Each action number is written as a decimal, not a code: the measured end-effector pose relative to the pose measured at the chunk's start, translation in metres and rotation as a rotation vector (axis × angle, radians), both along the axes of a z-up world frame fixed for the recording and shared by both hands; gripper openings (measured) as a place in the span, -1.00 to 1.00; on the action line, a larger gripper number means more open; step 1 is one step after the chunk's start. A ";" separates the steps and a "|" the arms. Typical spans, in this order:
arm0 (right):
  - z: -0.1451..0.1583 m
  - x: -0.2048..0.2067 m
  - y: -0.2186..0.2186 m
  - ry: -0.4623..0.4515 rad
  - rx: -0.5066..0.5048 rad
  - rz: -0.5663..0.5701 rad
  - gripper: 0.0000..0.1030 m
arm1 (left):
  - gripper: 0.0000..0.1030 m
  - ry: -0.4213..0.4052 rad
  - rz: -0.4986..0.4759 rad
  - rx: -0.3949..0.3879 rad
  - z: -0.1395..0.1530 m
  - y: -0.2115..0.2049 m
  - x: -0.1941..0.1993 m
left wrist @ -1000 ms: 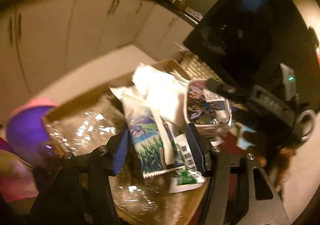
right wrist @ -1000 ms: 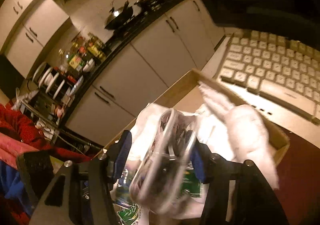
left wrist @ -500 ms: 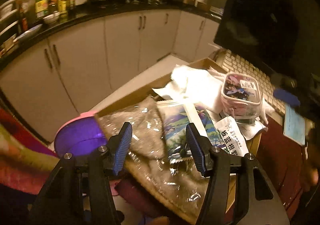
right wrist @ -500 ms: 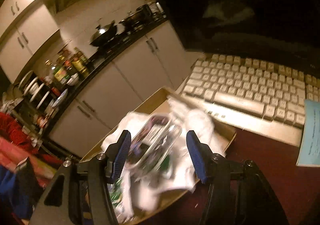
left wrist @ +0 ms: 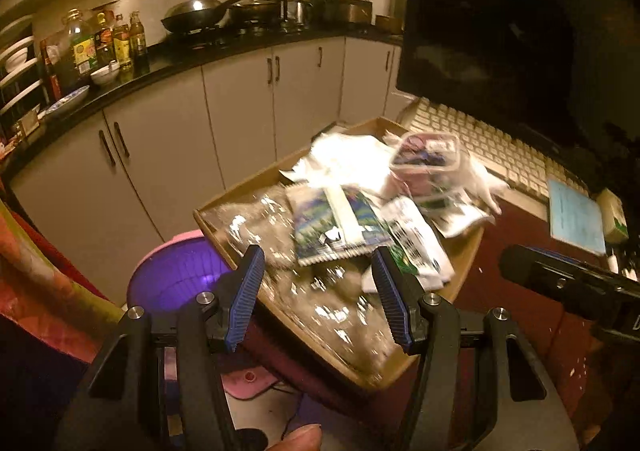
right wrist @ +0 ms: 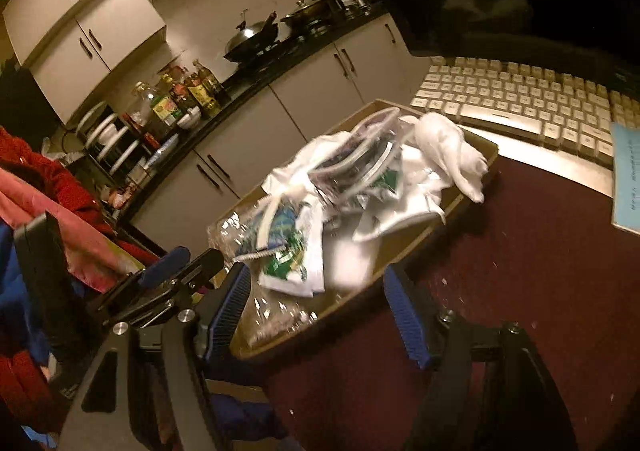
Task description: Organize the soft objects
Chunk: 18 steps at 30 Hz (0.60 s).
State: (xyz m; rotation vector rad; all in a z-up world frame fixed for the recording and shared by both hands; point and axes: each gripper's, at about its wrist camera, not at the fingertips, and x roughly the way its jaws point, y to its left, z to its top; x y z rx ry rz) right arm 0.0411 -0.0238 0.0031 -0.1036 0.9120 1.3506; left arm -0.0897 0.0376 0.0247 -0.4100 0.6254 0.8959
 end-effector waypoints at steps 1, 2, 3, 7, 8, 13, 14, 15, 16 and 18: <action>-0.002 0.000 -0.004 -0.009 -0.011 -0.010 0.35 | 0.09 0.003 -0.009 -0.002 -0.001 -0.003 0.001; -0.004 -0.001 -0.007 -0.011 -0.021 -0.013 0.35 | 0.09 0.010 -0.016 -0.003 -0.003 -0.007 0.003; -0.006 -0.001 -0.011 -0.008 -0.026 -0.012 0.34 | 0.09 0.018 -0.022 -0.002 -0.004 -0.012 0.006; -0.011 0.001 -0.024 -0.010 -0.029 -0.026 0.35 | 0.09 0.056 -0.041 0.034 -0.002 -0.024 0.016; -0.013 0.002 -0.026 -0.004 -0.027 -0.028 0.35 | 0.09 0.058 -0.044 0.038 -0.002 -0.027 0.017; -0.017 0.007 -0.031 0.018 -0.030 -0.019 0.35 | 0.09 0.057 -0.045 0.037 0.000 -0.034 0.020; -0.015 0.006 -0.032 0.015 -0.026 -0.018 0.35 | 0.09 0.059 -0.044 0.038 0.000 -0.035 0.020; -0.014 0.006 -0.033 0.012 -0.026 -0.020 0.35 | 0.09 0.058 -0.043 0.041 0.002 -0.036 0.021; -0.012 0.007 -0.034 0.010 -0.022 -0.020 0.35 | 0.09 0.058 -0.044 0.044 0.003 -0.036 0.021; -0.012 0.005 -0.036 0.008 -0.018 -0.016 0.35 | 0.09 0.054 -0.048 0.045 0.006 -0.037 0.020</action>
